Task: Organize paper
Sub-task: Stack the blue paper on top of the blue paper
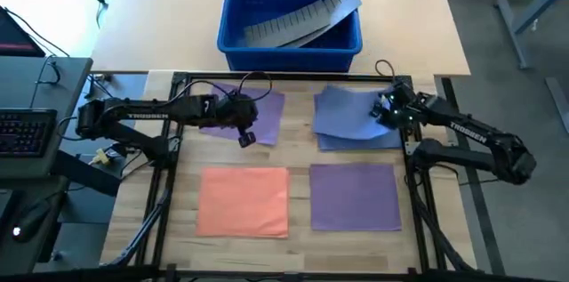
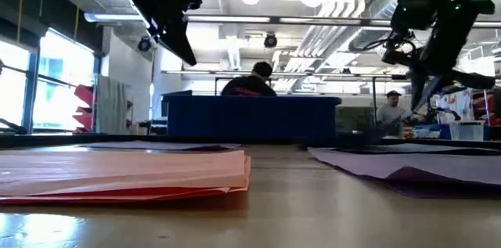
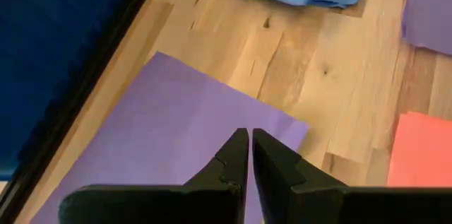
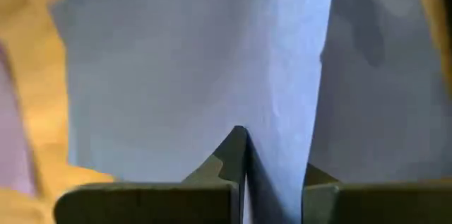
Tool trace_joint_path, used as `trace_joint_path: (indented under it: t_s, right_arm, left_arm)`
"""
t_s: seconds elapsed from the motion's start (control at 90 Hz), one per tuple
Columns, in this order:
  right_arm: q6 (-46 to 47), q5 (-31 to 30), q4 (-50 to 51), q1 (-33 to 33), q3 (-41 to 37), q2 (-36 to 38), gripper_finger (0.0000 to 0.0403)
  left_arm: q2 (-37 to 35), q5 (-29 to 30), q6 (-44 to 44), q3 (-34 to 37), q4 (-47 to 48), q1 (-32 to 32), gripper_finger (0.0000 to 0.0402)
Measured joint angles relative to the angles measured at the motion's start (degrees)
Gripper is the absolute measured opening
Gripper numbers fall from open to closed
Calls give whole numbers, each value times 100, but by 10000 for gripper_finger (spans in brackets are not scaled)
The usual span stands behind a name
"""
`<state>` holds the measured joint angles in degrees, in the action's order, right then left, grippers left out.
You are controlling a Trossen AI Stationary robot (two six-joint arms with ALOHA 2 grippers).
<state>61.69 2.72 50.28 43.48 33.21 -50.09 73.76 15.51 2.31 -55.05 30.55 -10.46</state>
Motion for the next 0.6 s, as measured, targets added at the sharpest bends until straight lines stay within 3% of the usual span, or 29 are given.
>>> trace_joint_path:
  t_s: [0.6]
  right_arm:
    - [-2781,309,137,2,0,-13,0]
  left_arm:
    - [-2,2,2,-2,-4,0,0]
